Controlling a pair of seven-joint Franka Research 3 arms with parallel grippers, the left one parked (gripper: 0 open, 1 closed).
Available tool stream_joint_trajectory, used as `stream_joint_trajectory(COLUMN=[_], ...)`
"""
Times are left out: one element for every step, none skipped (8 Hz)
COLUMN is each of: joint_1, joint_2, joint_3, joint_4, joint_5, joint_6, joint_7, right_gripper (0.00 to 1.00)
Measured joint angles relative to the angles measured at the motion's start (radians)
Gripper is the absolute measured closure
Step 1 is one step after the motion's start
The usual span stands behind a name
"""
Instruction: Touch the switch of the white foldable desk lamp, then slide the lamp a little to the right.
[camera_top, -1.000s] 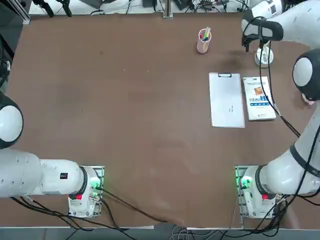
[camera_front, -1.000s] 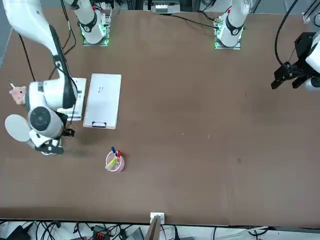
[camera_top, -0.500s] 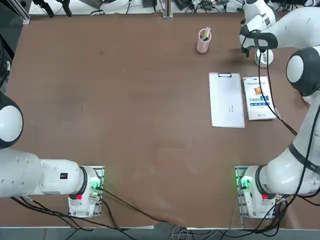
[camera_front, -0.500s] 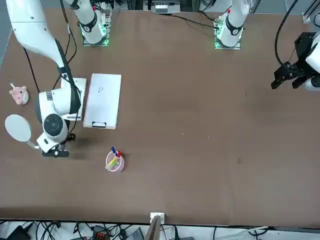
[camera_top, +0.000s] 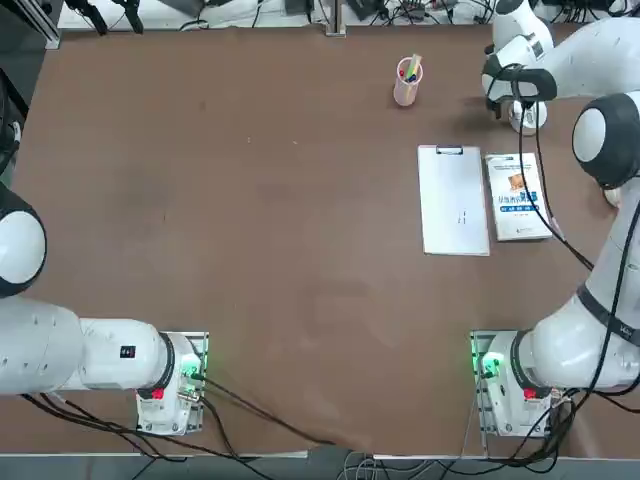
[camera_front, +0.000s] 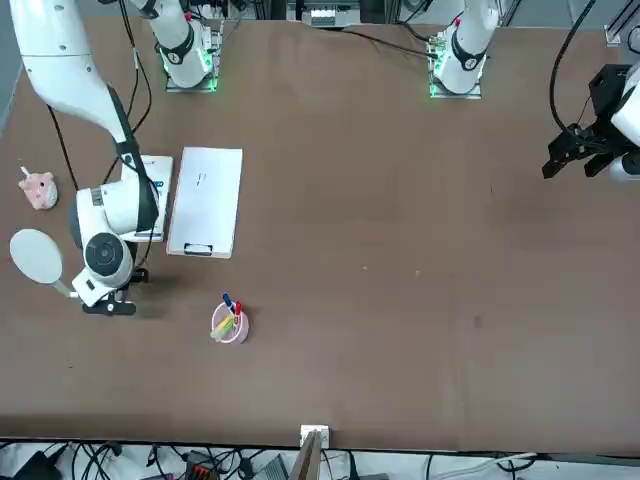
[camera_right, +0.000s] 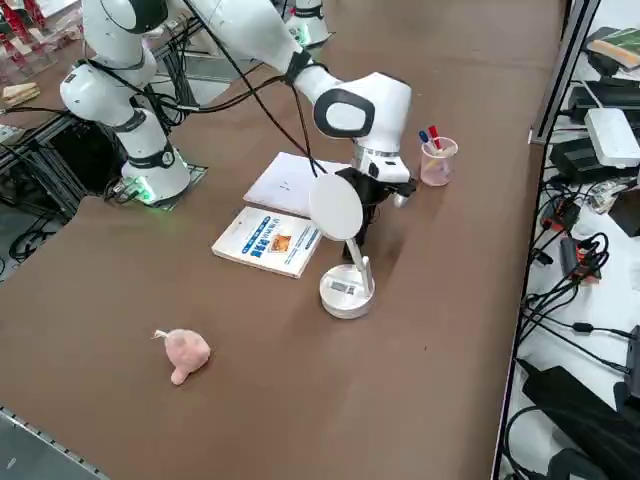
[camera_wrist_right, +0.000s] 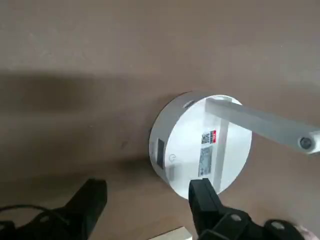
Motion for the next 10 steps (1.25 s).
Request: stream_joint_trajectory(joint_1=[-0.004, -0.004, -0.005, -0.007, -0.011, -0.014, -0.015, -0.016, -0.016, -0.016], joint_2=[0.007, 0.012, 0.015, 0.016, 0.019, 0.022, 0.026, 0.033, 0.040, 0.045], joint_3=[0.000, 0.000, 0.000, 0.000, 0.000, 0.000, 0.000, 0.000, 0.000, 0.000], joint_4=[0.000, 0.000, 0.000, 0.000, 0.000, 0.000, 0.000, 0.002, 0.002, 0.002], joint_5=[-0.007, -0.015, -0.018, -0.018, -0.019, -0.019, -0.019, -0.019, -0.019, -0.019], joint_6=[0.004, 0.007, 0.011, 0.021, 0.033, 0.043, 0.051, 0.058, 0.062, 0.064], joint_7=[-0.006, -0.007, -0.007, -0.008, -0.009, -0.011, -0.011, -0.011, -0.011, -0.011], right_gripper=[0.00, 0.00, 0.00, 0.00, 0.00, 0.00, 0.00, 0.00, 0.00, 0.00])
